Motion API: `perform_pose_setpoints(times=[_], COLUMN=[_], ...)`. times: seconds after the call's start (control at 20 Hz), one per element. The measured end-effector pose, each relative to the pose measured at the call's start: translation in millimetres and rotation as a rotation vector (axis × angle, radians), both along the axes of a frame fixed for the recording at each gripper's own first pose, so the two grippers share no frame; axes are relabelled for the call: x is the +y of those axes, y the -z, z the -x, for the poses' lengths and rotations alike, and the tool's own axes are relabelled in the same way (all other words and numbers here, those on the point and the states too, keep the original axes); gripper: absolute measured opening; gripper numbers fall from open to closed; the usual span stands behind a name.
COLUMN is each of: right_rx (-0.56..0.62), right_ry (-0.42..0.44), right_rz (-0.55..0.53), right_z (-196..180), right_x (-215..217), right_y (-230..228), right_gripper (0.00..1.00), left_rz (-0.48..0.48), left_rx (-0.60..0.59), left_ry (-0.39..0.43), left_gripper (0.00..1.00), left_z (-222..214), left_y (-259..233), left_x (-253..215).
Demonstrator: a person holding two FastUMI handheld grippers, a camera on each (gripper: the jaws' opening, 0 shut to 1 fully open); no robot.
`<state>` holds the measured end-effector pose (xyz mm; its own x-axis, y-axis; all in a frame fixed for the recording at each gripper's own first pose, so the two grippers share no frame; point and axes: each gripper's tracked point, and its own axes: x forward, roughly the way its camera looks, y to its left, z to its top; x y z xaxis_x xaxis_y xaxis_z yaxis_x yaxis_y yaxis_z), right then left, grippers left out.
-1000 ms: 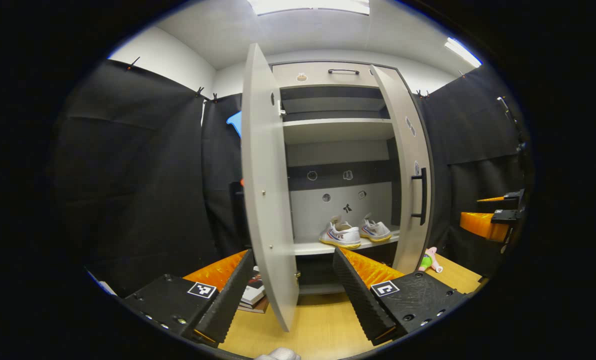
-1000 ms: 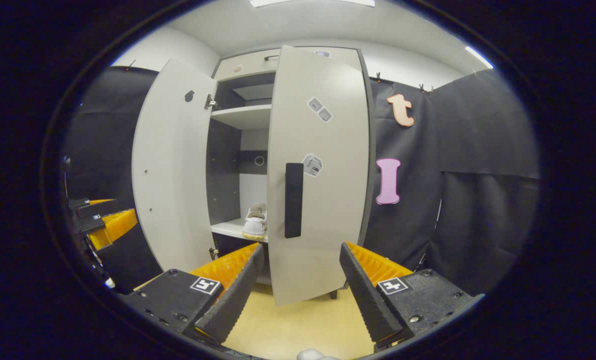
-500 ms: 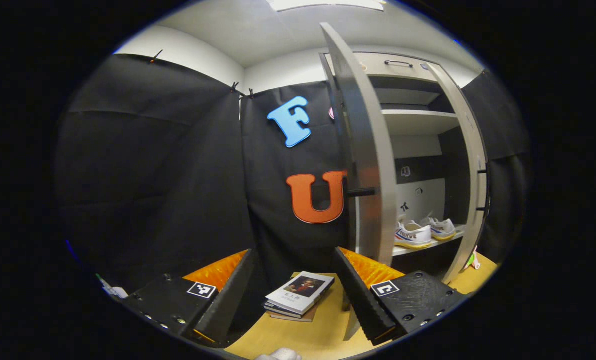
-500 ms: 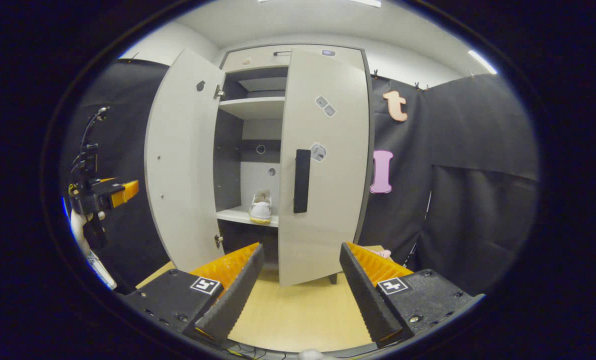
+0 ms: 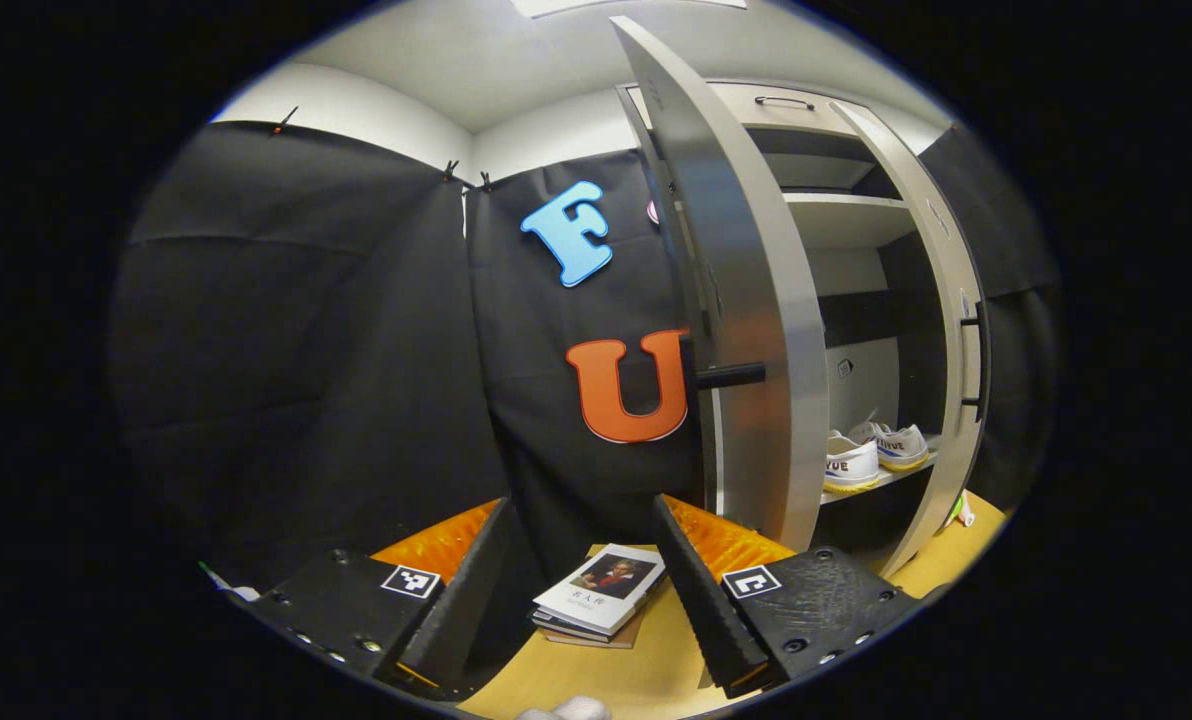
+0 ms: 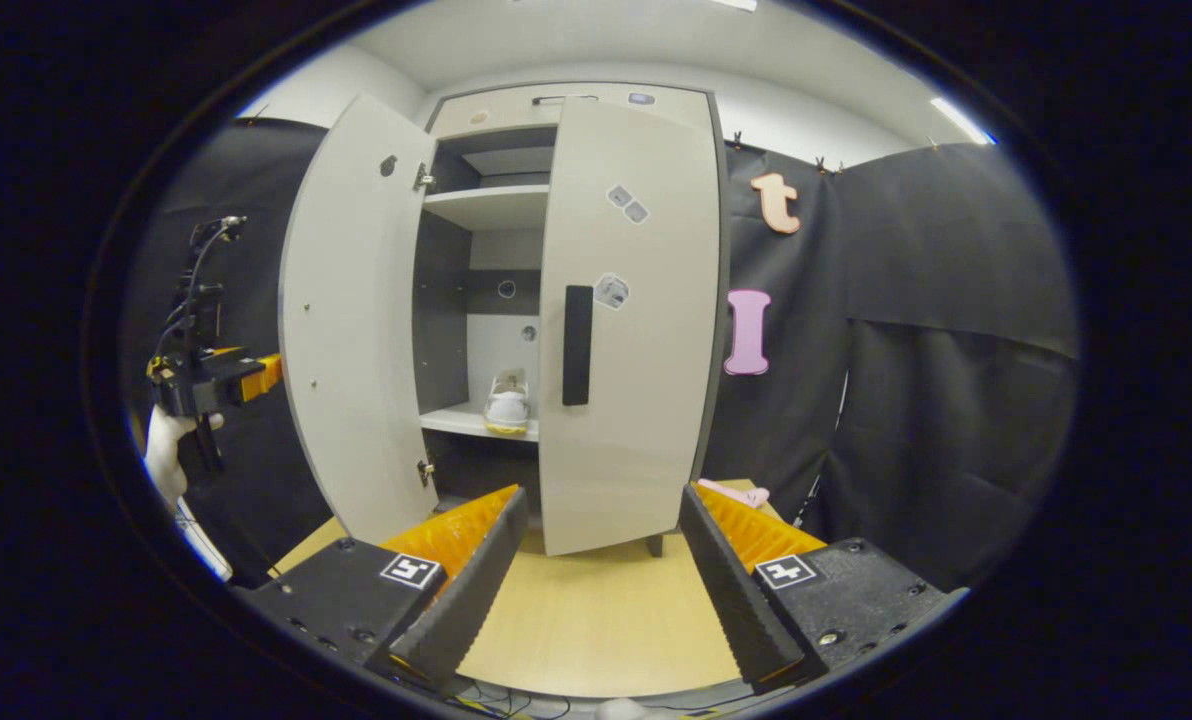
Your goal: Grab one shoe with the right hand and put it into the shoe cabinet, grab the other shoe with the left hand and put it into the shoe cabinet; then close the right door with the right hand and the left door with the left hand.
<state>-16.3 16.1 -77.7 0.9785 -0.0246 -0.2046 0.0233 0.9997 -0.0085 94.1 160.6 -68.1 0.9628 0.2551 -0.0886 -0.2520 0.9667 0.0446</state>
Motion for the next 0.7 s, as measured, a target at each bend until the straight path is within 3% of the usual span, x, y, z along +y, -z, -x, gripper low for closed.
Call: perform_pose_setpoints(times=[0.2,0.4,0.55,0.7], right_rx=[0.003,-0.004,-0.002,-0.017], right_ry=[-0.022,-0.057,-0.092,-0.112], right_rz=[-0.002,-0.015,-0.025,-0.041], right_z=[-2.0,-11.5,-21.2,-37.3], right_x=[-11.5,-30.7,-49.5,-69.4], right_y=[1.7,2.6,3.8,-4.0], right_gripper=[1.0,0.99,1.0,0.99], left_rz=[-0.031,-0.011,-0.007,0.064], left_rx=[0.0,0.002,-0.003,0.007], left_ry=[-0.018,0.008,0.064,0.111], left_gripper=[0.85,0.85,0.85,0.82], left_z=[2.2,3.4,-7.7,-25.7], left_y=[-5.0,-6.7,-9.9,-8.4], left_x=[-14.7,-57.9,-105.7,-142.9])
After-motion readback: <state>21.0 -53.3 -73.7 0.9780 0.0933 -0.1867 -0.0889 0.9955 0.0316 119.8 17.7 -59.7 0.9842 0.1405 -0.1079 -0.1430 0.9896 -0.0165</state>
